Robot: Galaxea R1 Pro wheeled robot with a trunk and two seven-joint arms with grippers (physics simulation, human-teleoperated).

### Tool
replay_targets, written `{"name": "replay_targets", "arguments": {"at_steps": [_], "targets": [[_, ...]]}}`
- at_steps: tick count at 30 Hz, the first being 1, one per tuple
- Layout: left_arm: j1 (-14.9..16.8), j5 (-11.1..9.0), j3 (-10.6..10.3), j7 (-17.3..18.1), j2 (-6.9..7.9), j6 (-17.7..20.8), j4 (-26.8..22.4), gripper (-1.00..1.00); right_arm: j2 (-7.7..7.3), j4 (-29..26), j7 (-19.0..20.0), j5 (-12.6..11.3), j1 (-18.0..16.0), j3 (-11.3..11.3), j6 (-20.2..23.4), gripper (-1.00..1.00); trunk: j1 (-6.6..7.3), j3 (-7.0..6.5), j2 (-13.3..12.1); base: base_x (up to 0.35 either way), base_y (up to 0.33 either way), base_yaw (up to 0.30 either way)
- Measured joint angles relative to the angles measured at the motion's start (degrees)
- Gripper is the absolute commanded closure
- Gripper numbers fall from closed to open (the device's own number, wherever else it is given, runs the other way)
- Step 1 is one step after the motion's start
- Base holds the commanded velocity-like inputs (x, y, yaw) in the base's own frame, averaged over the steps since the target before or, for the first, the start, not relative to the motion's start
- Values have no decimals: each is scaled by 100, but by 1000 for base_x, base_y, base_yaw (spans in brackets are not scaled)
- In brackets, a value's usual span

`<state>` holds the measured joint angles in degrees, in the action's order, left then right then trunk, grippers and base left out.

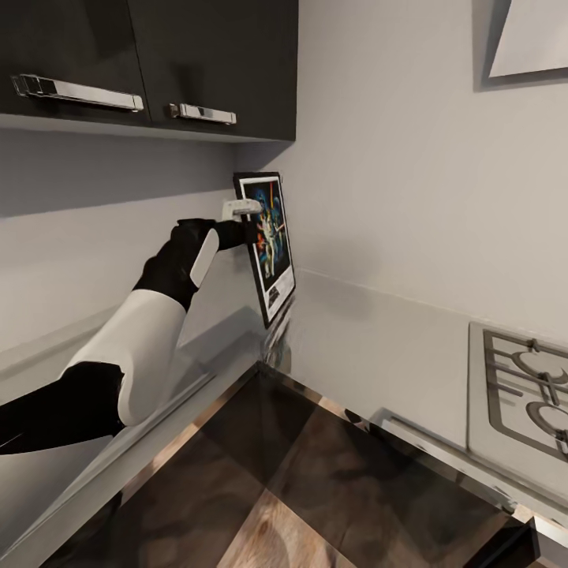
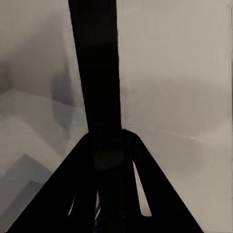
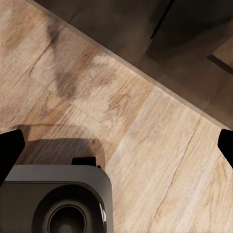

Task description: Pick up the poster from the kitchen countertop and hang it on one of the wall nails in the kitchen.

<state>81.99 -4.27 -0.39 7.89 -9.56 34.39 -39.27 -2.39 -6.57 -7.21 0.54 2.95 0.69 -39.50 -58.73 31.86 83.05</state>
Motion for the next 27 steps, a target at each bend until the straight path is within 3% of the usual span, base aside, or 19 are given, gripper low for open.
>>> {"name": "replay_targets", "arguments": {"at_steps": [7,8,9,10,27], "targets": [[0,-45,36,16,14,6,-444,100,0,0,-2,0,0,0,-2,-100,0,0,0,0,0,0],[0,-9,47,15,18,5,-566,100,-2,0,-1,0,0,0,-2,-100,0,0,0,-237,0,0],[0,39,69,28,126,226,-1070,100,-6,-11,3,-7,-1,-9,-6,-100,-3,-1,-2,-257,0,0],[-1,-25,66,34,131,244,-1140,100,-6,-12,4,-8,0,-9,-7,-100,-2,0,0,-273,0,0],[-2,-10,60,34,139,255,-1157,100,-14,-31,-4,-9,0,-19,-18,-100,-4,0,-1,-331,0,0]]}}
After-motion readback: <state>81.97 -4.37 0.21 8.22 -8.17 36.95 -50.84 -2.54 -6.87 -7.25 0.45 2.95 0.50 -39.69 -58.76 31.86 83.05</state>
